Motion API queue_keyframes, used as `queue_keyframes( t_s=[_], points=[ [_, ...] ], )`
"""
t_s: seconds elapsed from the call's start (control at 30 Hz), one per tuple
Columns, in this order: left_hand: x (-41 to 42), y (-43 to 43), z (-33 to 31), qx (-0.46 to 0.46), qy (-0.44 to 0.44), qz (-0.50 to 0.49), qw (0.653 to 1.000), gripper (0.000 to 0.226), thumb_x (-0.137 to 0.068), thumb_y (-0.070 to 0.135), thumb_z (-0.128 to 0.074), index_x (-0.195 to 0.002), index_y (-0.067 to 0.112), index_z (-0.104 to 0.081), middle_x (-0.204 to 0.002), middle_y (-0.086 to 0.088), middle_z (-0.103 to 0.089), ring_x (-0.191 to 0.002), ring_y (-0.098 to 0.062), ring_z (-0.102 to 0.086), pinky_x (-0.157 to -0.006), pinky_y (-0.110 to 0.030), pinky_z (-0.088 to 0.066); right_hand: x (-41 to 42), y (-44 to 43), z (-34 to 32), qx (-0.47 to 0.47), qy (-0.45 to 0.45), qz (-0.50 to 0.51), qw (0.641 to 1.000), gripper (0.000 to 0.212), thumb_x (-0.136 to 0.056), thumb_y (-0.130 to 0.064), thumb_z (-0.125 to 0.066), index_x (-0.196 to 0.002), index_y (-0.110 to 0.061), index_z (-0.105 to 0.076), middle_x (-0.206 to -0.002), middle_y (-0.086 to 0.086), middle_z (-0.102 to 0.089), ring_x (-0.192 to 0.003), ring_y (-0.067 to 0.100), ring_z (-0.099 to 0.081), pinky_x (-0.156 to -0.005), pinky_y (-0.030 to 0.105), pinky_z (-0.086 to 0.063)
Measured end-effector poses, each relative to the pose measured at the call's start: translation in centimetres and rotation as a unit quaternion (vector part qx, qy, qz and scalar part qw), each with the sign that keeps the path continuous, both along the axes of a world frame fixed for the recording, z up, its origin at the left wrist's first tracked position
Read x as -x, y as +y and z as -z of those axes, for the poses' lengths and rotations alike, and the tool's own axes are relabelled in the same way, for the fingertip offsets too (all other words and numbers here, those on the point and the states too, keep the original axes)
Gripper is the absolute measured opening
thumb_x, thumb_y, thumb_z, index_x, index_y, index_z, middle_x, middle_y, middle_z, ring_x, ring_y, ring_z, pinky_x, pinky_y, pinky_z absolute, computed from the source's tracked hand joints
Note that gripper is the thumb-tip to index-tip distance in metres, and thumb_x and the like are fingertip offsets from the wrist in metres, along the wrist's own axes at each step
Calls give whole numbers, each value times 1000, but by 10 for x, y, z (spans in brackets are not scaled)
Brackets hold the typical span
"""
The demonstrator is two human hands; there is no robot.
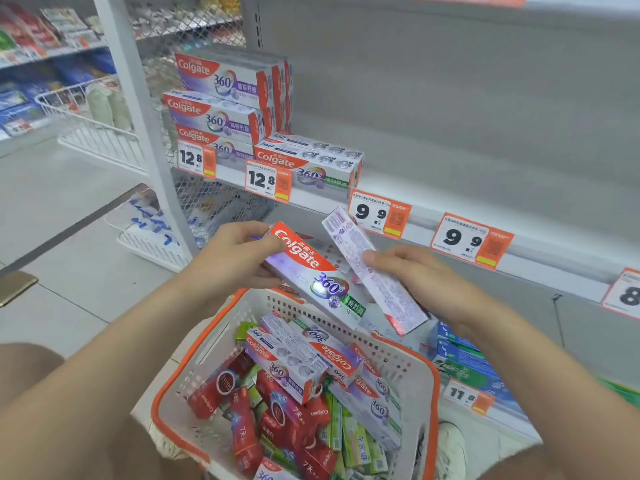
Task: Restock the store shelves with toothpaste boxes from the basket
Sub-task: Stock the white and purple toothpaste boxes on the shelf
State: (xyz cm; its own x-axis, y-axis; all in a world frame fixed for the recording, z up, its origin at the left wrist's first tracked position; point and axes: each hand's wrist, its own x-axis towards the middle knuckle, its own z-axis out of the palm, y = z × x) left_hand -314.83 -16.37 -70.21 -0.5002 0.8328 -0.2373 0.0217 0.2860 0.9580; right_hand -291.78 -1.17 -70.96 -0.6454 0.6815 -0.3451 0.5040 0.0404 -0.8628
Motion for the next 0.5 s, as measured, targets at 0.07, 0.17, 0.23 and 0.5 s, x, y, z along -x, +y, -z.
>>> queue_keyframes(
  t_s=[0.07, 0.17, 0.23, 0.5],
  points=[
    [3, 0, 0, -3, 11, -18, 1000, 17, -102, 14, -62, -112, 4, -71, -98, -15, -80, -85, -26, -77, -87, -45, -65, 3, 0, -1, 95, 53, 20, 994, 45, -94, -56, -63, -108, -16, -77, -106, 14, -78, -84, 30, -72, -78, 39, -53],
    [5, 0, 1, -1, 13, -33, 999, 18, -100, 19, -65, -113, 7, -71, -98, -17, -79, -92, -37, -76, -86, -46, -65, 10, -3, -1, 200, 102, 48, 973, 43, -102, -44, -52, -110, -10, -78, -104, 18, -78, -80, 30, -72, -83, 39, -55],
    [5, 0, 2, 1, 16, -35, 999, 19, -99, 23, -68, -114, 11, -72, -98, -16, -79, -94, -39, -76, -81, -42, -65, 18, -1, 0, 202, 123, 27, 971, 56, -82, -62, -73, -104, -11, -82, -98, 14, -80, -78, 25, -74, -85, 33, -55],
    [2, 1, 5, 19, 18, -54, 998, 29, -94, 31, -77, -115, 12, -68, -94, -16, -79, -86, -32, -77, -87, -51, -64, 16, -12, 0, 61, 133, 55, 988, 45, -90, -34, -77, -125, -10, -63, -109, 10, -79, -91, 25, -77, -89, 44, -60]
  ],
)
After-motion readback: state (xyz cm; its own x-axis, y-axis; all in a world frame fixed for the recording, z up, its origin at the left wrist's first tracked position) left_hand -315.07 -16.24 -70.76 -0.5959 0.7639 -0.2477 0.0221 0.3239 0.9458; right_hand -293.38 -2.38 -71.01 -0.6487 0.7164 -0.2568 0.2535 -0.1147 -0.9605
